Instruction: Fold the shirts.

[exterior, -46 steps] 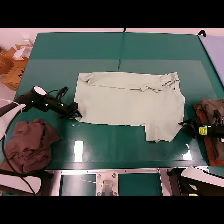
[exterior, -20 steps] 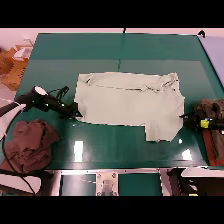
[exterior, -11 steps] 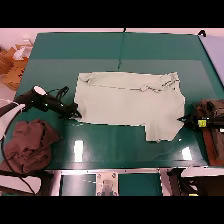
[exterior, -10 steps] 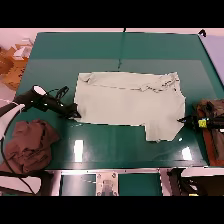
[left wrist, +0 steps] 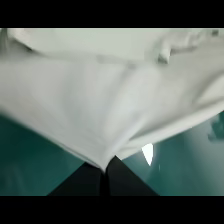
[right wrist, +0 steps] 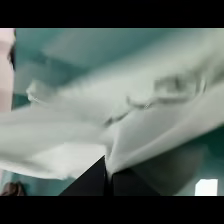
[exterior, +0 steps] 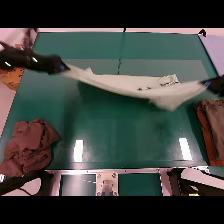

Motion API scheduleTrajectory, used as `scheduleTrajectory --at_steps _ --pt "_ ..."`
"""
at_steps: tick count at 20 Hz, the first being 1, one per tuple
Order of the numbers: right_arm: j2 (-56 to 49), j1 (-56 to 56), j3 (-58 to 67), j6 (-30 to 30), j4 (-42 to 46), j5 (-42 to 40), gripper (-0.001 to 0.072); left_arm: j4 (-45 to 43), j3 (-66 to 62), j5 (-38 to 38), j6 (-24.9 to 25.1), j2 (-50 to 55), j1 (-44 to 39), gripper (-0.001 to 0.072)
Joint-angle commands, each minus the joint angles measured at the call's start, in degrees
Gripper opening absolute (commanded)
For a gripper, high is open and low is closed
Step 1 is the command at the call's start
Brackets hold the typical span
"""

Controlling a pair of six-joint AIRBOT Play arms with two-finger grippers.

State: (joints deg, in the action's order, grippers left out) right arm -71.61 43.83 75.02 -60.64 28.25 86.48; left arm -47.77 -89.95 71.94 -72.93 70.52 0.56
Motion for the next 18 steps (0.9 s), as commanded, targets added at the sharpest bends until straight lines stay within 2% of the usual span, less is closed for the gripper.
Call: scheduleTrajectory --at_steps 1,4,7,9,11,15,18 --pt "11.5 1.1 19.6 -6.5 -4.8 -1.3 0.0020 -0.5 -21.0 -0.6 -2.1 -7.1 0.0 0.0020" --pt "21.6 4.0 28.0 -8.2 -4.7 -10.4 0.0019 -2.1 -34.2 -3.2 -2.1 -11.5 0.0 0.0020" --pt "28.9 5.0 29.5 -9.7 -1.9 -19.6 0.0020 -8.8 -33.5 -7.7 -2.2 -19.0 0.0 0.0020" --pt "31.1 5.0 29.5 -11.5 2.2 -22.3 0.0020 -15.8 -32.3 -7.2 -4.2 -21.4 0.0 0.0021" --pt "31.2 5.0 29.3 -11.9 3.6 -20.9 0.0020 -23.6 -30.9 -5.0 -7.3 -21.8 0.0 0.0021" --pt "30.9 2.6 18.5 -11.0 2.5 -20.5 0.0020 -25.3 -18.6 -5.6 -7.6 -20.2 0.0 0.0021" --pt "28.2 -4.1 3.7 -4.8 2.3 -25.7 0.0020 -22.4 -9.9 -6.5 -4.0 -13.3 0.0 0.0021"
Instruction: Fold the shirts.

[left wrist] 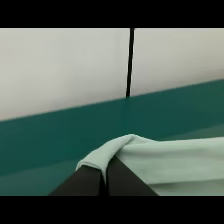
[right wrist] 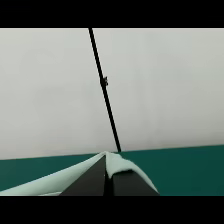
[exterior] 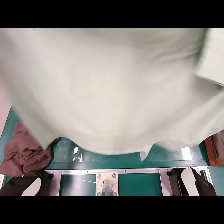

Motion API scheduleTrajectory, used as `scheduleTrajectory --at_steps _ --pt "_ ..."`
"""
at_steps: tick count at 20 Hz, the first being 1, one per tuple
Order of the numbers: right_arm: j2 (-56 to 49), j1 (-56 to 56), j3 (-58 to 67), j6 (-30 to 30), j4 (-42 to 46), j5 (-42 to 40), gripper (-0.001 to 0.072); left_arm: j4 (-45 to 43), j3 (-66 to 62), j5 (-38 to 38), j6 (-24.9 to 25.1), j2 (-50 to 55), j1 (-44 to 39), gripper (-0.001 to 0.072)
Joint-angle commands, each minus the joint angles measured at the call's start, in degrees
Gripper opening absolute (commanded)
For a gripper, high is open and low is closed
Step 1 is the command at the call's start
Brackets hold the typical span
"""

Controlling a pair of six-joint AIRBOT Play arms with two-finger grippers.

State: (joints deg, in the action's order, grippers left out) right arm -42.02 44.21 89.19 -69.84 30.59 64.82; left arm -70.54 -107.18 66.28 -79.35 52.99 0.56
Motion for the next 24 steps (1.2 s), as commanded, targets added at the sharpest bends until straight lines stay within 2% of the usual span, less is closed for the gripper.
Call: scheduleTrajectory --at_steps 1,4,7,11,14,17,22,24 --pt "-3.5 -7.8 -15.5 6.8 0.1 -7.2 0.0020 3.5 9.9 -1.8 4.6 8.1 0.0 0.0021" --pt "-14.4 -16.2 -24.8 12.2 0.1 -17.2 0.0020 11.8 14.2 -4.3 8.1 22.6 -0.2 0.0020" --pt "-31.4 -19.3 -22.9 13.4 -0.1 -24.2 0.0020 13.6 14.1 -10.1 8.3 37.2 -0.2 0.0020" --pt "-52.0 -19.4 -9.6 13.3 -2.6 -21.0 0.0020 24.3 14.0 -20.8 12.0 48.2 -0.2 0.0020" --pt "-60.4 -19.4 -1.4 12.8 -2.7 -18.1 0.0020 25.8 14.0 -27.3 13.1 49.8 -0.2 0.0021" --pt "-62.4 -19.3 -0.9 11.6 0.1 -17.2 0.0019 24.3 14.0 -25.0 13.9 50.8 -0.2 0.0020" --pt "-62.4 -19.3 -2.2 4.1 19.5 -11.0 0.0018 22.4 14.0 -18.0 13.8 55.2 -0.2 0.0020" --pt "-62.4 -19.3 -3.5 2.7 24.3 -9.2 0.0018 21.1 14.2 -15.0 13.1 56.2 -0.2 0.0020"
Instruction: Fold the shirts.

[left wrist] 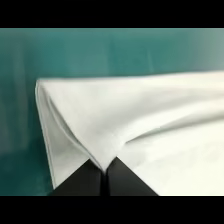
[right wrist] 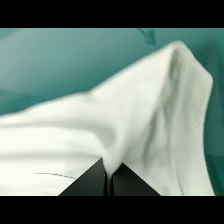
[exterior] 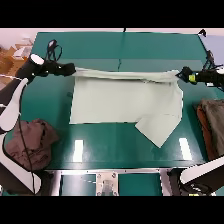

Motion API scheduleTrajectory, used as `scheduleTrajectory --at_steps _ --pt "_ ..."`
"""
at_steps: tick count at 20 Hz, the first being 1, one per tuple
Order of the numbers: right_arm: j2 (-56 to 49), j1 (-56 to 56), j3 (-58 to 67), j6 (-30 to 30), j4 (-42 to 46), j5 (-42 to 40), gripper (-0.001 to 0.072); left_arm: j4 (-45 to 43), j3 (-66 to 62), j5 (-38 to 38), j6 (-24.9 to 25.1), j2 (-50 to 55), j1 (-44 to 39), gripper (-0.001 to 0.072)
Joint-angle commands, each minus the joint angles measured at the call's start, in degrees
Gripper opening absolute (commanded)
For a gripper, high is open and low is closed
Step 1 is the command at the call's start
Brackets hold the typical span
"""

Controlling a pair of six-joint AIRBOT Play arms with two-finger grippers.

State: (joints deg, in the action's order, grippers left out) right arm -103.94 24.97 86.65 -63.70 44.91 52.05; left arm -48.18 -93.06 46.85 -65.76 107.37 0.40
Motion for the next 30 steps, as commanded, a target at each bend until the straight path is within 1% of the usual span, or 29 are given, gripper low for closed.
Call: scheduleTrajectory --at_steps 1,4,8,9,10,11,12,13,16,17,18,19,20,23,25,27,29,30 --pt "-0.5 0.0 -1.9 -3.4 10.7 3.5 0.0018 -2.7 0.5 5.4 -1.8 2.0 0.0 0.0020" --pt "-0.5 -0.1 -3.6 -3.4 10.7 2.9 0.0019 -4.2 0.5 8.9 -4.3 3.4 0.0 0.0020" --pt "-0.5 -0.1 -3.4 -3.4 9.6 3.0 0.0020 -4.1 0.4 9.8 -4.8 4.2 -1.5 0.0021" --pt "-0.4 -0.1 -3.2 -3.4 8.9 3.5 0.0093 -4.1 0.0 10.6 -6.0 4.1 -1.5 0.0075" --pt "-0.1 0.0 -2.6 -3.4 8.9 4.6 0.0205 -4.2 -0.8 12.0 -7.9 4.0 -1.4 0.0400" --pt "0.3 0.3 -1.3 -3.5 9.3 6.6 0.0212 -4.3 -2.2 15.1 -10.2 3.8 -0.7 0.0555" --pt "1.0 1.0 0.2 -4.5 9.7 9.2 0.0220 -4.4 -4.4 19.5 -12.2 3.7 0.3 0.0546" --pt "2.2 2.2 1.4 -5.9 10.0 11.9 0.0270 -4.9 -6.8 24.7 -13.9 3.7 1.6 0.0546" --pt "7.1 6.8 0.2 -8.2 10.2 19.4 0.0275 -8.1 -11.4 41.6 -20.0 3.6 5.7 0.0546" --pt "9.2 8.5 -2.2 -8.6 10.2 21.2 0.0275 -8.9 -11.0 45.9 -21.1 3.2 6.6 0.0545" --pt "12.1 10.2 -6.3 -9.2 10.2 22.0 0.0275 -10.4 -10.2 48.5 -21.4 2.3 6.9 0.0542" --pt "15.3 11.6 -11.0 -9.4 10.2 21.9 0.0275 -12.0 -8.3 50.0 -21.3 0.9 6.8 0.0425" --pt "19.0 13.0 -16.7 -9.4 10.2 21.9 0.0275 -12.5 -5.7 50.2 -20.9 -1.1 6.5 0.0394" --pt "30.1 18.5 -33.8 -9.4 10.3 21.2 0.0277 -12.7 5.6 50.0 -18.9 -9.9 5.8 0.0394" --pt "36.7 21.9 -44.2 -9.4 10.2 20.5 0.0278 -13.5 16.3 47.8 -16.6 -18.4 5.8 0.0394" --pt "43.6 24.0 -54.6 -10.4 9.8 17.6 0.0277 -14.9 28.9 40.9 -15.2 -28.6 5.9 0.0394" --pt "49.0 24.2 -62.2 -11.4 9.8 15.2 0.0277 -12.1 41.4 31.8 -15.2 -38.5 5.9 0.0396" --pt "50.9 24.2 -64.9 -11.4 9.8 14.5 0.0277 -9.3 47.2 27.6 -15.1 -42.7 5.8 0.0431"
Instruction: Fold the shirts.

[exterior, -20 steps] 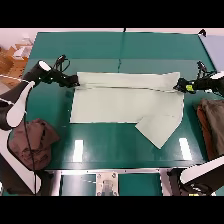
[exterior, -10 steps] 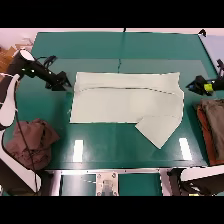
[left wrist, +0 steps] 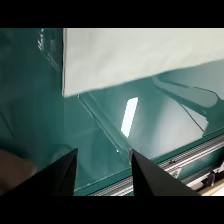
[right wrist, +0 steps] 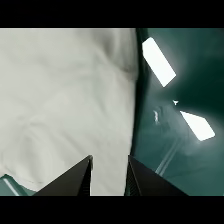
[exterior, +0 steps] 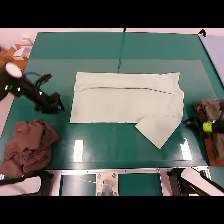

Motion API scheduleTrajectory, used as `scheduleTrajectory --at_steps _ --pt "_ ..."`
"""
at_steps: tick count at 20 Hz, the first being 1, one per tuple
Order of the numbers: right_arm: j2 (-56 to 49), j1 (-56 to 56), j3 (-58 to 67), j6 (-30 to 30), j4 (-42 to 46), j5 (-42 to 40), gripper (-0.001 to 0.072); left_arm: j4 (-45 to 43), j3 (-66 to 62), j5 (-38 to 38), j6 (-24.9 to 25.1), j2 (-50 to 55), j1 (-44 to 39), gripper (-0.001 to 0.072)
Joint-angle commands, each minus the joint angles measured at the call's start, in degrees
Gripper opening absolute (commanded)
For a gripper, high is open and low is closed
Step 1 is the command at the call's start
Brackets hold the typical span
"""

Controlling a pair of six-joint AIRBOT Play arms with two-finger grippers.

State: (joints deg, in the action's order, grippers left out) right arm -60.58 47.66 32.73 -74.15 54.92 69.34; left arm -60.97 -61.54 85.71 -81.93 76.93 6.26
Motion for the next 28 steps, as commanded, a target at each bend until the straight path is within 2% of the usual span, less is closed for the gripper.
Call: scheduleTrajectory --at_steps 1,2,7,9,11,14,15,18,19,20,21,23,24,25,26,28 --pt "8.9 1.5 -13.1 -1.0 -0.3 -3.9 0.0277 6.6 20.2 -15.0 1.0 -14.9 -0.1 0.0591" --pt "9.7 1.4 -14.4 -1.4 -0.4 -4.9 0.0278 10.3 24.0 -19.0 1.4 -16.3 -0.1 0.0641" --pt "9.8 1.4 -15.3 -1.9 -4.7 -6.1 0.0288 29.0 35.1 -36.5 9.1 -16.4 -0.1 0.0640" --pt "9.8 1.4 -15.4 -1.9 -5.6 -7.5 0.0335 31.1 37.4 -41.4 8.9 -16.4 -2.3 0.0640" --pt "9.8 1.4 -15.9 -2.0 -5.7 -8.2 0.0335 31.4 38.3 -44.9 8.2 -16.3 -8.4 0.0640" --pt "8.6 1.4 -16.3 -2.1 -5.9 -8.8 0.0338 31.5 38.2 -54.4 2.8 -13.5 -16.0 0.0640" --pt "7.7 0.8 -16.5 -2.2 -5.9 -8.9 0.0353 31.6 38.2 -55.3 0.8 -11.7 -17.2 0.0639" --pt "4.6 -3.0 -16.6 -2.2 -6.1 -9.8 0.0360 36.3 37.2 -58.4 0.8 -7.1 -17.9 0.0638" --pt "3.7 -4.4 -16.6 -2.3 -6.1 -9.8 0.0402 37.3 36.4 -60.2 1.0 -6.9 -17.9 0.0638" --pt "2.9 -5.2 -16.6 -2.4 -6.1 -9.8 0.0420 37.0 35.5 -62.2 1.7 -6.9 -17.9 0.0507" --pt "2.3 -5.4 -16.6 -2.4 -6.1 -9.8 0.0421 36.9 35.0 -64.2 3.4 -6.9 -17.9 0.0337" --pt "1.3 -5.5 -16.7 -2.4 -6.5 -9.8 0.0423 37.0 34.9 -65.3 3.6 -6.9 -17.9 0.0311" --pt "0.8 -5.7 -16.7 -2.4 -7.3 -9.8 0.0441 37.0 34.9 -65.3 3.6 -6.9 -17.9 0.0200" --pt "0.2 -6.1 -16.7 -2.3 -8.5 -9.8 0.0441 36.9 34.9 -65.3 3.7 -6.9 -17.9 0.0046" --pt "-0.3 -6.6 -16.7 -1.9 -9.0 -10.0 0.0441 37.0 34.9 -65.4 4.1 -6.9 -17.9 0.0021" --pt "-1.4 -7.5 -16.7 -1.7 -9.0 -10.9 0.0437 37.0 34.9 -65.3 4.4 -6.9 -17.9 0.0020"
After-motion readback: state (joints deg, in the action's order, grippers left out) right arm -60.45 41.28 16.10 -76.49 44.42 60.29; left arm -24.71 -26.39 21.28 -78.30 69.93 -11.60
